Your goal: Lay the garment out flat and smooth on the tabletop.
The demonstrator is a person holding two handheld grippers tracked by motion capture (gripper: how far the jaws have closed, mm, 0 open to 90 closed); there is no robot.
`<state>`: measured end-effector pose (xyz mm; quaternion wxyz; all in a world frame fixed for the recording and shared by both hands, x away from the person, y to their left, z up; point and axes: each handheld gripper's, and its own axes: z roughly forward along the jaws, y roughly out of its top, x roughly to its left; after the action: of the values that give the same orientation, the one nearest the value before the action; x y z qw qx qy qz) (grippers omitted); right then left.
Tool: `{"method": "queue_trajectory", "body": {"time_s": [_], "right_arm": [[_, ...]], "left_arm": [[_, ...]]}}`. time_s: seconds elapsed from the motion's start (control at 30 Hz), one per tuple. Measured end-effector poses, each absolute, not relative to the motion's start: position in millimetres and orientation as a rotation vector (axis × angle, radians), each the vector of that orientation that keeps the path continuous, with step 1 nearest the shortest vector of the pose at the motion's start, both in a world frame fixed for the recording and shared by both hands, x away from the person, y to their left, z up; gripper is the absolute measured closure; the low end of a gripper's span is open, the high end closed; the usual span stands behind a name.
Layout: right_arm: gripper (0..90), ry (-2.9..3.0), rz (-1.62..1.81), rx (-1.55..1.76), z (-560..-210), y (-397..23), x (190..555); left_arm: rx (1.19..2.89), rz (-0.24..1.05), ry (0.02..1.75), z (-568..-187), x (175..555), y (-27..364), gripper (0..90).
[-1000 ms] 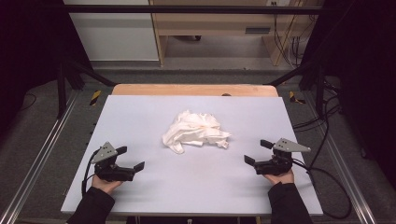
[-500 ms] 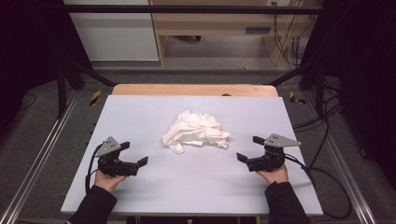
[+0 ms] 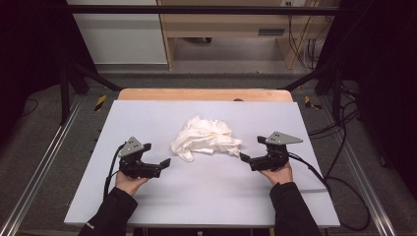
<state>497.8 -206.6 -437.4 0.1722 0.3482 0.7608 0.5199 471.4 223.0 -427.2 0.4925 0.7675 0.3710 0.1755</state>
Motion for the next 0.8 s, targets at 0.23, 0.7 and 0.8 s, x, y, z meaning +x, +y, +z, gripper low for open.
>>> {"method": "queue_trajectory", "body": {"time_s": [0.23,0.7,0.8], "right_arm": [[1.6,2.176,1.446,0.991,-440.0,-197.7,506.9],[3.6,2.220,1.364,1.014,-454.0,-169.9,531.8],[4.3,2.225,1.352,1.012,-456.5,-165.8,534.6]], "left_arm": [[1.880,0.409,0.913,-435.0,481.0,205.1,5.1],[1.928,0.383,0.953,-454.0,495.1,176.9,26.8],[1.928,0.367,0.976,-458.2,498.5,172.1,31.2]]}}
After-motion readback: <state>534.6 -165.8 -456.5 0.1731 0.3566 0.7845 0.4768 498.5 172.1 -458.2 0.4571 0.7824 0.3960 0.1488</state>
